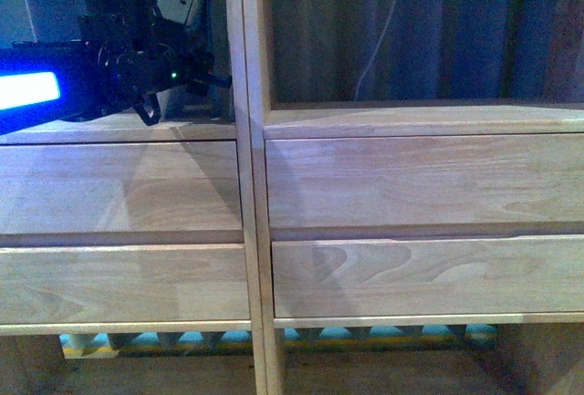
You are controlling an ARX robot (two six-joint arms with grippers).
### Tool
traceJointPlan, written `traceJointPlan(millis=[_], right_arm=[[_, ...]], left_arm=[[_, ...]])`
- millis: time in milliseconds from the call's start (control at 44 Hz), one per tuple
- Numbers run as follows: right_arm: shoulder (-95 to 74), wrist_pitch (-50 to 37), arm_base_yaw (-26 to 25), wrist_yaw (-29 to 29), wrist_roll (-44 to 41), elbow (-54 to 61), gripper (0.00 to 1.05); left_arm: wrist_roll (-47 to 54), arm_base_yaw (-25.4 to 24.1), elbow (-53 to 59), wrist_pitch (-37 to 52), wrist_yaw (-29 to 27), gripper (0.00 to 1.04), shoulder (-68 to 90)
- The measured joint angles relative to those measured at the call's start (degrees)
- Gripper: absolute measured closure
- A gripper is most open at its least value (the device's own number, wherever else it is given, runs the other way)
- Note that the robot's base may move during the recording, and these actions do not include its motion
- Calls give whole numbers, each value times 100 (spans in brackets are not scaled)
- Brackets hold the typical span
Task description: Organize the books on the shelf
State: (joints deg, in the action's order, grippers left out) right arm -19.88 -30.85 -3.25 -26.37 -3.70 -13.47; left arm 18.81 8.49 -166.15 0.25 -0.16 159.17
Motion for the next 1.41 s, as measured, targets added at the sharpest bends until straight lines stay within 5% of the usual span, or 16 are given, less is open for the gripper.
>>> traceJointPlan(millis=[45,114,273,1045,1409], right_arm=[[0,0,0,0,0,0,7],[0,0,2,0,-2,0,7],[0,0,2,0,-2,0,7],[0,0,2,0,-2,0,7],[0,0,2,2,-2,0,7]], left_arm=[[-15,0,0,-2,0,47,0],[-46,2,57,70,-20,28,-17],[-48,13,1902,1178,-13,6,-951],[-127,160,8043,3508,-345,7,-4846],[-767,-127,11280,3169,-494,7,-8056]])
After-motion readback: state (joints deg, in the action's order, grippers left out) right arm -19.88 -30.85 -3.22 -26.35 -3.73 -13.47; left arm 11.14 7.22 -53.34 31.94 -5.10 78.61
